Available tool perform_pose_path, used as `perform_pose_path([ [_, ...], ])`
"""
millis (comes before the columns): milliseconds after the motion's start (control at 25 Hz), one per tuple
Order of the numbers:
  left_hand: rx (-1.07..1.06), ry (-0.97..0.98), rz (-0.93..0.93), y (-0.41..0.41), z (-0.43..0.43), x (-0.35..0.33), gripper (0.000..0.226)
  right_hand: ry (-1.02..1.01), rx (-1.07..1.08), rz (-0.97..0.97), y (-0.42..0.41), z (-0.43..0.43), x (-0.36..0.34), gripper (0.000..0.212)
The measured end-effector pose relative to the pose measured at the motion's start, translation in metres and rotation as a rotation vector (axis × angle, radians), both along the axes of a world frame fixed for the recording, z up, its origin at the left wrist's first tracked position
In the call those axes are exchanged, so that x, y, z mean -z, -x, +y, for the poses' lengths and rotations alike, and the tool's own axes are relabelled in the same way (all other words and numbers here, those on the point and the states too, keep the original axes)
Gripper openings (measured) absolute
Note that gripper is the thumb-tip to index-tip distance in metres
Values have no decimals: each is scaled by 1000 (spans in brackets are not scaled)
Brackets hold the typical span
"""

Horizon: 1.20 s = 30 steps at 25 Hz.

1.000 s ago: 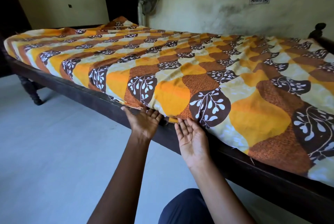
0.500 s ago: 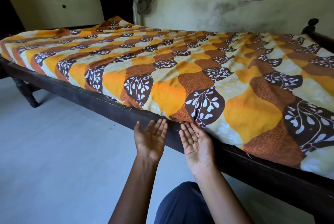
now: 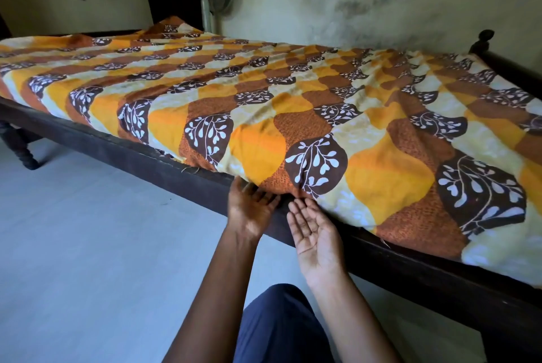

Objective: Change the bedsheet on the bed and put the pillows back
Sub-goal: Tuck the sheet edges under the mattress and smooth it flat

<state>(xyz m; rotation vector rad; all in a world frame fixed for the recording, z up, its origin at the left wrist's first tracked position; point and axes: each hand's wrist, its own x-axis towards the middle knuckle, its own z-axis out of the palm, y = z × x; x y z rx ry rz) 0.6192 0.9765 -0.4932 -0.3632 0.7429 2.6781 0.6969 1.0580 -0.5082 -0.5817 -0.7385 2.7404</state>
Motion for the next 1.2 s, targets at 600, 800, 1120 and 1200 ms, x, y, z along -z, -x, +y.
perform_pose_path([
  [600,-309,-10,136,106,-120,-4,67,127,-144,35,101,-97,-15,33],
  [800,-273,-103,127,111,-115,3,101,114,-206,72,102,-87,-19,16],
  [1120,-287,-7,49,107,-88,-5,61,29,-255,44,102,-75,-17,16],
  [1200,-359,86,9,74,-94,4,46,-36,-282,7,99,-72,-12,18],
])
